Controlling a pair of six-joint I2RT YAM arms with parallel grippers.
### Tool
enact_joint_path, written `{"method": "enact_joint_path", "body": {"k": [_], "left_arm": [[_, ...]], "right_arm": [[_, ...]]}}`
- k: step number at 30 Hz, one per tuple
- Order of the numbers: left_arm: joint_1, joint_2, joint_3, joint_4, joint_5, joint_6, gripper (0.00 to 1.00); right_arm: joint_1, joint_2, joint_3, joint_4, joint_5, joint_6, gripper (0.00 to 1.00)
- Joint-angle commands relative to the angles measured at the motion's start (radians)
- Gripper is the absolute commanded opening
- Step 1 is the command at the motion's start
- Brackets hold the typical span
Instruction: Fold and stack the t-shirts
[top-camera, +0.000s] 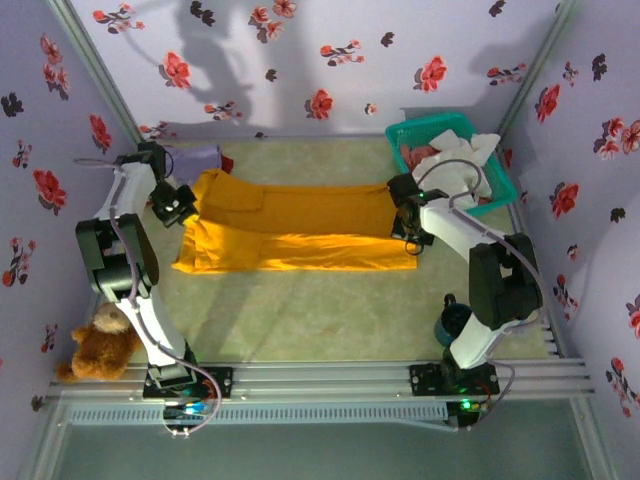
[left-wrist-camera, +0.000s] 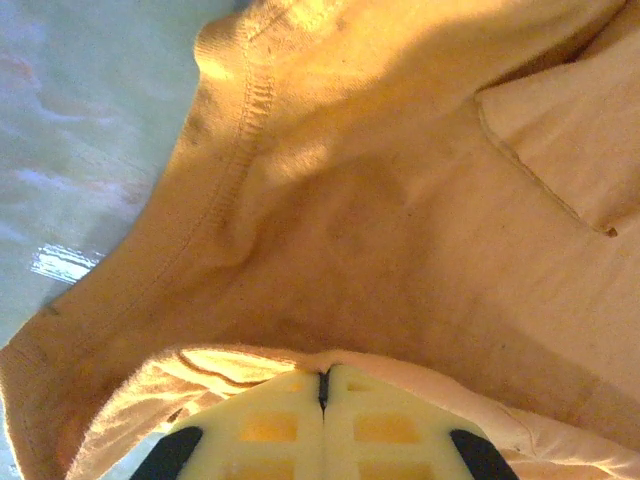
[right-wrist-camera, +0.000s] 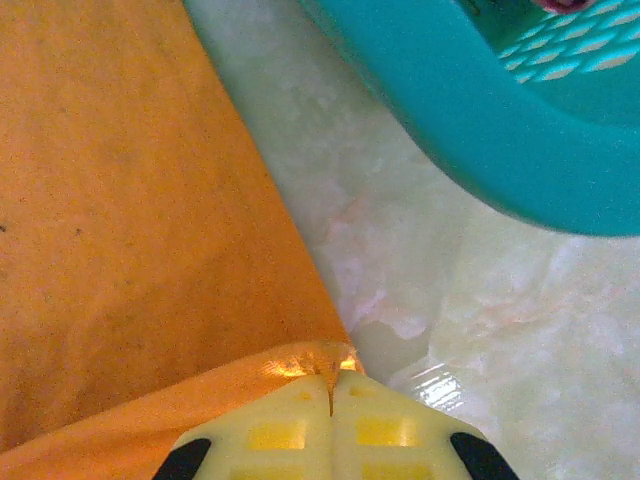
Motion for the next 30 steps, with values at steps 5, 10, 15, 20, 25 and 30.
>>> {"method": "enact_joint_path", "body": {"k": [5, 10, 15, 20, 25, 30], "left_arm": [[0.007, 0.016, 0.022, -0.006, 0.020, 0.010, 0.44], [0.013, -0.047, 0.021, -0.024, -0.013, 0.020, 0.55], [0.015, -0.151, -0.078, -0.049, -0.033, 0.020, 0.57], [0.014, -0.224, -0.273, -0.019, -0.015, 0.029, 0.53], [0.010, -0.250, -0.405, 0.029, 0.016, 0.029, 0.50], [0.009, -0.207, -0.442, 0.043, 0.015, 0.056, 0.47]], "right_arm": [[0.008, -0.005, 0.079, -0.053, 0.025, 0.001, 0.36], [0.063, -0.090, 0.081, -0.117, 0.036, 0.012, 0.48], [0.177, -0.163, 0.059, -0.170, 0.013, 0.070, 0.51], [0.298, -0.157, 0.048, -0.088, -0.102, 0.165, 0.52], [0.394, -0.036, 0.160, -0.022, -0.207, 0.197, 0.52], [0.458, 0.116, 0.288, 0.049, -0.318, 0.234, 0.52]]}}
